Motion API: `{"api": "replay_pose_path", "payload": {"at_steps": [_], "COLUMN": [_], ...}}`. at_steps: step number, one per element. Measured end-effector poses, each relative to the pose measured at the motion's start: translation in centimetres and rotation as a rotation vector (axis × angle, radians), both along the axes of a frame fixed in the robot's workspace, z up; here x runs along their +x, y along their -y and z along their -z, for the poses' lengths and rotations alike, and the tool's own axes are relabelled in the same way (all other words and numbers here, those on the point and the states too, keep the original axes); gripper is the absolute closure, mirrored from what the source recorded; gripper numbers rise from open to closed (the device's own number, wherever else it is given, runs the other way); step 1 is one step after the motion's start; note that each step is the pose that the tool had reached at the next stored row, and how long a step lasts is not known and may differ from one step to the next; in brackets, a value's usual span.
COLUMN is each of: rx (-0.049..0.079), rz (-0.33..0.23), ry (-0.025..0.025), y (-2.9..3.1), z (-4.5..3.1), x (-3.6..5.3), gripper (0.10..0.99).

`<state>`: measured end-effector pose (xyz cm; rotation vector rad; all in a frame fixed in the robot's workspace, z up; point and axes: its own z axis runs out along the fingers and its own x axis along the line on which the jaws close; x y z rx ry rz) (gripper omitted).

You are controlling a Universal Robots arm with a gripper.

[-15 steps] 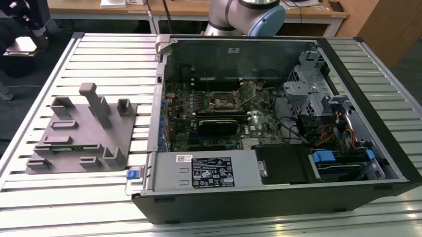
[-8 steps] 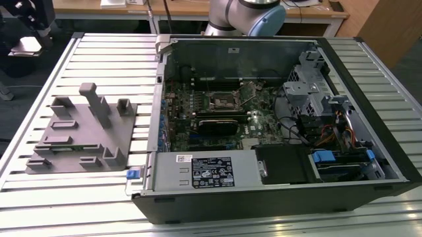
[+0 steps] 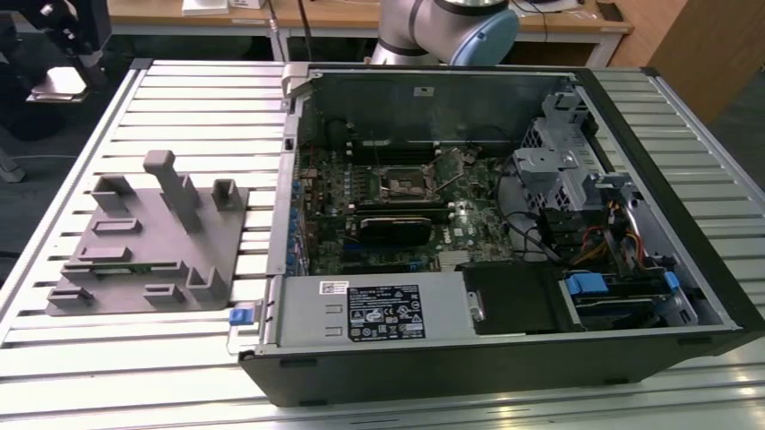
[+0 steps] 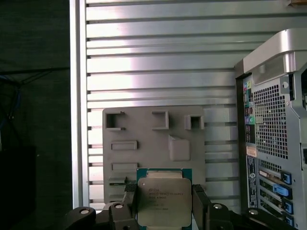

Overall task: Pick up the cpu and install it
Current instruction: 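Pick up the cpu and move it towards the insertion slot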

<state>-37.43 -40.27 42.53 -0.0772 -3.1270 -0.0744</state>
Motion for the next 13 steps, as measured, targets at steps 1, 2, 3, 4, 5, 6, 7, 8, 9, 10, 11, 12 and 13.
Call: {"api": "replay_pose_path", "payload": {"at_steps": [1, 2, 3, 4, 5, 6, 7, 8, 9, 10, 11, 12, 13], "rx": [0.000, 0.000, 0.000, 0.000, 0.000, 0.000, 0.000, 0.000, 0.000, 0.000, 0.000, 0.000, 0.000], "rz": [0.000, 0.000, 0.000, 0.000, 0.000, 0.000, 0.000, 0.000, 0.000, 0.000, 0.000, 0.000, 0.000], "ry": [0.0000, 0.0000, 0.0000, -0.0001, 0.0000, 0.0000, 0.0000, 0.0001, 0.0001, 0.0000, 0.0000, 0.0000, 0.0001], "y": [0.00, 0.00, 0.00, 0.00, 0.00, 0.00, 0.00, 0.00, 0.00, 0.00, 0.00, 0.00, 0.00], "z": [0.01, 0.01, 0.00, 0.00, 0.01, 0.01, 0.01, 0.02, 0.02, 0.02, 0.02, 0.02, 0.03], "x": [0.12, 0.23, 0.34, 0.46, 0.56, 0.67, 0.77, 0.87, 0.97, 1.06, 1.15, 1.24, 1.33], "gripper": [0.545, 0.545, 0.545, 0.545, 0.545, 0.545, 0.545, 0.545, 0.545, 0.545, 0.545, 0.545, 0.545]}}
